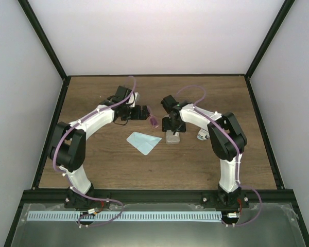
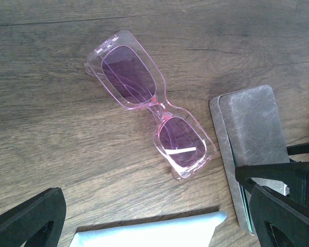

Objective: Organize the sunglasses
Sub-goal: Pick up the sunglasses case from the center of the board.

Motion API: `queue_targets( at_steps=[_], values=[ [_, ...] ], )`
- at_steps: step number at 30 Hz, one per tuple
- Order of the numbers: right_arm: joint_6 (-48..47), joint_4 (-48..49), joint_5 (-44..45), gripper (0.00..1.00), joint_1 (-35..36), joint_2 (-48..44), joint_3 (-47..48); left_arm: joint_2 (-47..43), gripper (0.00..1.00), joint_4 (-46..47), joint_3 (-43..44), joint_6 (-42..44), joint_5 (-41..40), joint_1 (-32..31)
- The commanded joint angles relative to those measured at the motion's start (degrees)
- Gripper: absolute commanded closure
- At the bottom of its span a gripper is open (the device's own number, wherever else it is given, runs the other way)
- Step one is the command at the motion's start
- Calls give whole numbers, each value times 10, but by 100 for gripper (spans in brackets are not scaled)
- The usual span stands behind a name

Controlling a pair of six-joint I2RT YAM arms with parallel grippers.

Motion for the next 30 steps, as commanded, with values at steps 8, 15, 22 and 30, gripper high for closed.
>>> queue_targets(
  at_steps=[8,15,22,30],
  values=[
    [21,18,-12,45,0,-85,-14,-9,2,10,9,-32,12,2],
    [8,149,-151,50,-16,-214,-94,-44,8,60,32,-72,91,6],
    [49,357,-410,51,-93,-352,-257,-95,0,190,-4,-119,196,24],
    [162,567,-590,51,-116,-377,-327,-109,0,498,-111,-280,370,27]
  ],
)
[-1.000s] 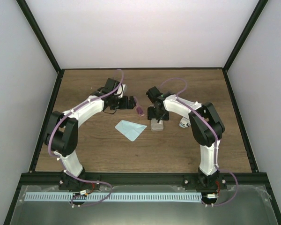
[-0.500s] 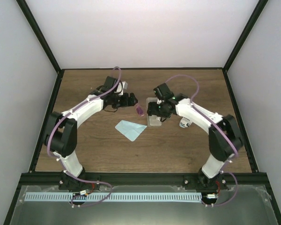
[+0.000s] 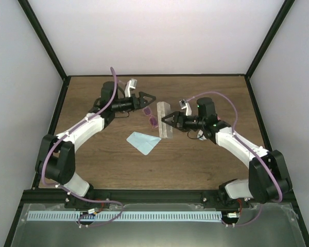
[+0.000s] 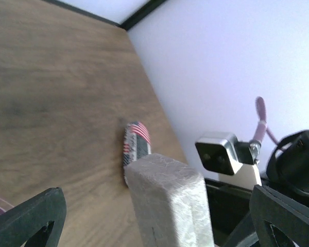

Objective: Organize the sunglasses
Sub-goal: Pick up the sunglasses case from the center of the board.

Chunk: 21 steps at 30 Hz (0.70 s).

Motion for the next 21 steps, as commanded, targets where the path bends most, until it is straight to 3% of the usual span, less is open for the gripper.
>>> queue_targets(
  at_steps=[1,10,14,21],
  values=[
    [106,220,-150,51,-8,-25,-25,-4,0,194,-37,-96,113,0],
    [237,426,-199,51,-23,-11,-51,-6,0,288,-55,-155,147,0],
    [256,446,-204,51,-24,4,-37,-5,0,378,-69,-214,166,0],
    [260,446,-211,51,-23,30,2,-9,0,399,-63,-227,183,-7]
  ],
)
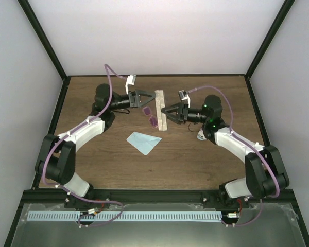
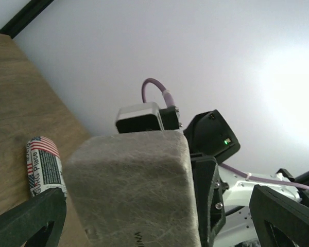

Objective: Organize the sunglasses
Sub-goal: Pick up the sunglasses case from the center of the board, then open the sunglasses case.

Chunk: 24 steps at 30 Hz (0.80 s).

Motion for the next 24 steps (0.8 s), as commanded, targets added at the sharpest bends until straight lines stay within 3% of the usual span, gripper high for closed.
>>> queue_targets(
  at_steps=[1,19,22,24],
  values=[
    [14,42,-18,51,-4,12,48,-7,0,57,3,-19,26,-8],
    [5,18,-39,51,-3,36,91,7,4,34,27,-8,26,-22],
    [5,19,-39,51,-3,37,90,8,12,32,29,-8,26,-22],
    [9,23,-39,51,-4,39,92,10,26,26,31,-8,24,-22]
  ],
)
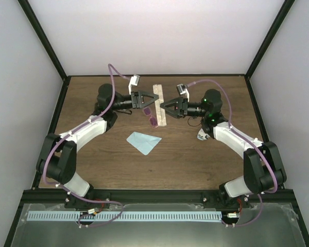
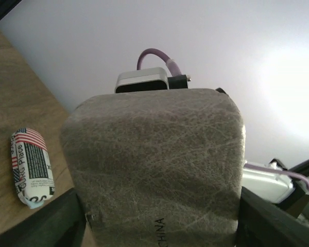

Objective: Organize the sunglasses
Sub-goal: Open the sunglasses case.

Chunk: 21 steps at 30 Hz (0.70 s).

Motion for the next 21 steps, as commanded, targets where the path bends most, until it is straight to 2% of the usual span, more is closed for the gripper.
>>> queue_targets(
  at_steps=[1,3,7,12,17,21],
  values=[
    [-4,12,-8,51,-2,4,30,7,32,14,23,6,9,-3],
    [0,18,-9,51,-1,4,31,9,44,13,24,4,8,-3],
    [7,26,-9,52,-1,3,32,14,48,13,28,0,7,-3],
    [51,89,-10,53,-1,1,23,22,49,36,27,-26,7,-2],
    [122,194,-4,55,-1,-3,16,30,49,116,30,-93,11,2],
    [135,210,0,56,-1,-13,34,38,49,137,48,-112,11,9]
  ],
)
